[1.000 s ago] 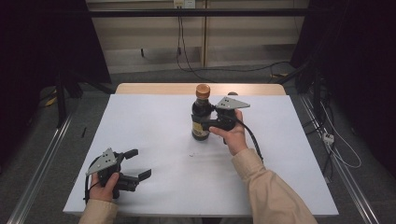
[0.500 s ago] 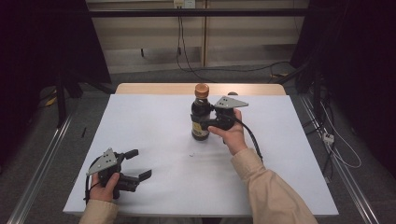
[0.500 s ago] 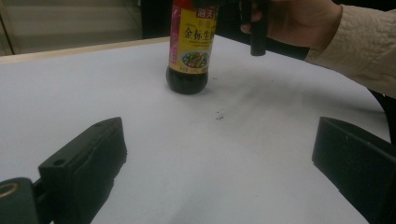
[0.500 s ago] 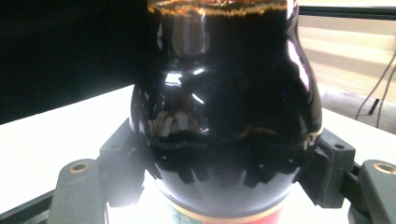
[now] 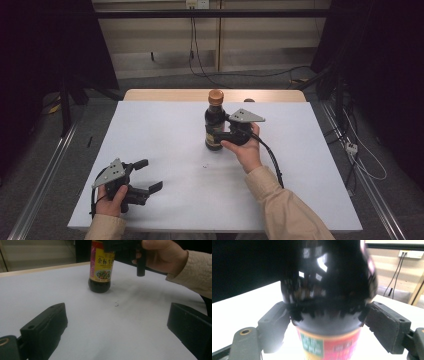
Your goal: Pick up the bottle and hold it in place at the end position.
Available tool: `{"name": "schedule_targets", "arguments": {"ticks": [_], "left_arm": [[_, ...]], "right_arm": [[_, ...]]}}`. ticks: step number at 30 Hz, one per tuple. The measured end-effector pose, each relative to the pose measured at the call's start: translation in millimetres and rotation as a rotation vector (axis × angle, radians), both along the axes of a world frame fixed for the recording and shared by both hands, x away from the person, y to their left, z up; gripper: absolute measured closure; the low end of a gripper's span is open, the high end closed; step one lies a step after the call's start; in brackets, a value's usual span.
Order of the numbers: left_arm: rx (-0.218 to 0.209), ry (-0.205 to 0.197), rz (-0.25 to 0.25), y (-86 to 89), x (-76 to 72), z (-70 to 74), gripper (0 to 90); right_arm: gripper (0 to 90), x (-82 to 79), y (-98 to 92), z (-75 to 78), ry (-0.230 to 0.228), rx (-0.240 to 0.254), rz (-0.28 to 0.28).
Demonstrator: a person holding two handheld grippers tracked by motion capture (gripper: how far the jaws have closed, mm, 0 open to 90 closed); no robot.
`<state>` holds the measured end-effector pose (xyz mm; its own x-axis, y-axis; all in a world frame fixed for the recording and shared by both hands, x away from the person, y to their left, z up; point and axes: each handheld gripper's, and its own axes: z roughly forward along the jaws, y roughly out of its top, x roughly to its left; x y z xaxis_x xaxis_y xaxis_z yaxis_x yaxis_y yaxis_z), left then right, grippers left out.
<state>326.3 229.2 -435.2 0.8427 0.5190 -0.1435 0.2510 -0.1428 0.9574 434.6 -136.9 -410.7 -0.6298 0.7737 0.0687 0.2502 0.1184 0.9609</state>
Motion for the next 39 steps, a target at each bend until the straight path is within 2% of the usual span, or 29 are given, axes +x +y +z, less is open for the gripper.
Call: {"name": "schedule_targets", "arguments": {"ticks": [2, 5, 12, 16, 20, 23, 29, 37, 39], "left_arm": [[0.001, 0.001, -0.008, -2.7, 0.0, 1.0, 2.7], [0.006, -0.003, -0.02, -6.9, 0.3, 2.8, 2.8], [0.006, -0.002, -0.017, -9.9, 1.4, 3.1, 2.8], [0.01, -0.003, -0.014, -8.5, 0.9, 3.7, 2.8], [0.004, 0.001, -0.008, -7.2, 0.4, 4.8, 2.8], [-0.009, 0.012, -0.01, -9.3, 1.0, 8.5, 2.7], [-0.023, 0.008, -0.025, -20.4, 7.6, 18.6, 2.8], [-0.019, 0.037, -0.027, -31.0, 16.5, 20.3, 2.8], [-0.035, 0.041, -0.023, -34.0, 20.9, 22.4, 3.0]], "right_arm": [[21.9, -1.3, 1.6, -3.6, 0.001, -0.005, -0.013], [22.2, -4.5, 4.3, -7.5, 0.011, 0.014, -0.059], [24.1, -13.7, 15.5, -19.4, -0.008, 0.01, -0.142], [29.3, -13.6, 16.3, -20.4, -0.02, 0.006, -0.164], [30.4, -11.3, 13.0, -19.7, -0.033, -0.018, -0.124], [30.6, -9.0, 8.2, -19.9, -0.031, -0.012, -0.083], [30.7, -0.1, -3.9, -20.7, -0.029, 0.002, 0.026], [30.5, 0.9, -4.2, -22.6, -0.037, 0.012, 0.035], [30.2, 1.1, -4.8, -22.2, -0.036, 0.011, 0.038]]}}
